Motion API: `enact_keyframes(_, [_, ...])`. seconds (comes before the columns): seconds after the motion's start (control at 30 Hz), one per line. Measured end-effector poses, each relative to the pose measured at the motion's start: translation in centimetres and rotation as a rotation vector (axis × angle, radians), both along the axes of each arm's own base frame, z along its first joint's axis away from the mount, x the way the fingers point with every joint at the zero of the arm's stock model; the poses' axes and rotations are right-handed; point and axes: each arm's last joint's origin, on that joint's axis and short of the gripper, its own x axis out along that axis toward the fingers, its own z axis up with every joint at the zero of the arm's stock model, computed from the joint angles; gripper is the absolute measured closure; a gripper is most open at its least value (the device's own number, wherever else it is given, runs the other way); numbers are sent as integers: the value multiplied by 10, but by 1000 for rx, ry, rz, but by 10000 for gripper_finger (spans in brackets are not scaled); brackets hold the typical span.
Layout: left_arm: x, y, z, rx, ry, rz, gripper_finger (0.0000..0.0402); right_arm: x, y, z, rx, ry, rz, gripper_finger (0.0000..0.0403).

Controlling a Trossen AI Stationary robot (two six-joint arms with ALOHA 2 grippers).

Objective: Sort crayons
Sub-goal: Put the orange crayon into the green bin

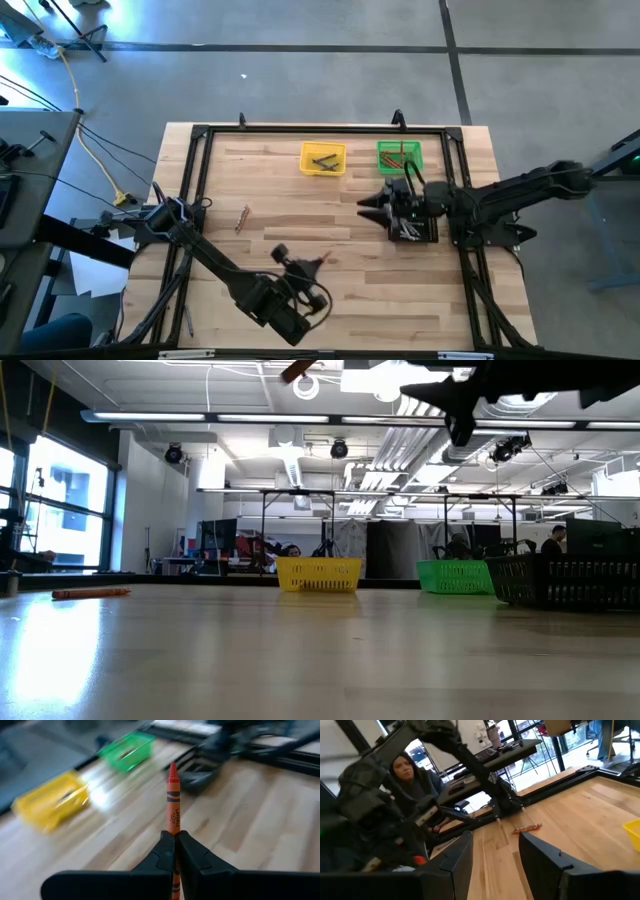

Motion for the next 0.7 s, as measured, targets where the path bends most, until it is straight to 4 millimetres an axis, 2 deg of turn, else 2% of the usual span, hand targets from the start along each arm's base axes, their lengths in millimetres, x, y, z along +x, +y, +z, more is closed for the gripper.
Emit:
enact_keyframes(0.17, [20,-8,12,97,4,-174,401,-9,35,0,-12,-5,-33,249])
enact_keyframes(0.3, [28,-13,20,133,-10,-270,401,-20,57,1,-14,-11,-66,249])
enact_keyframes(0.5, [32,-16,27,208,-15,-323,401,-38,84,1,-18,-14,-119,249])
enact_keyframes(0.7, [44,-1,30,235,-21,-299,401,-50,103,-3,18,-10,-149,249])
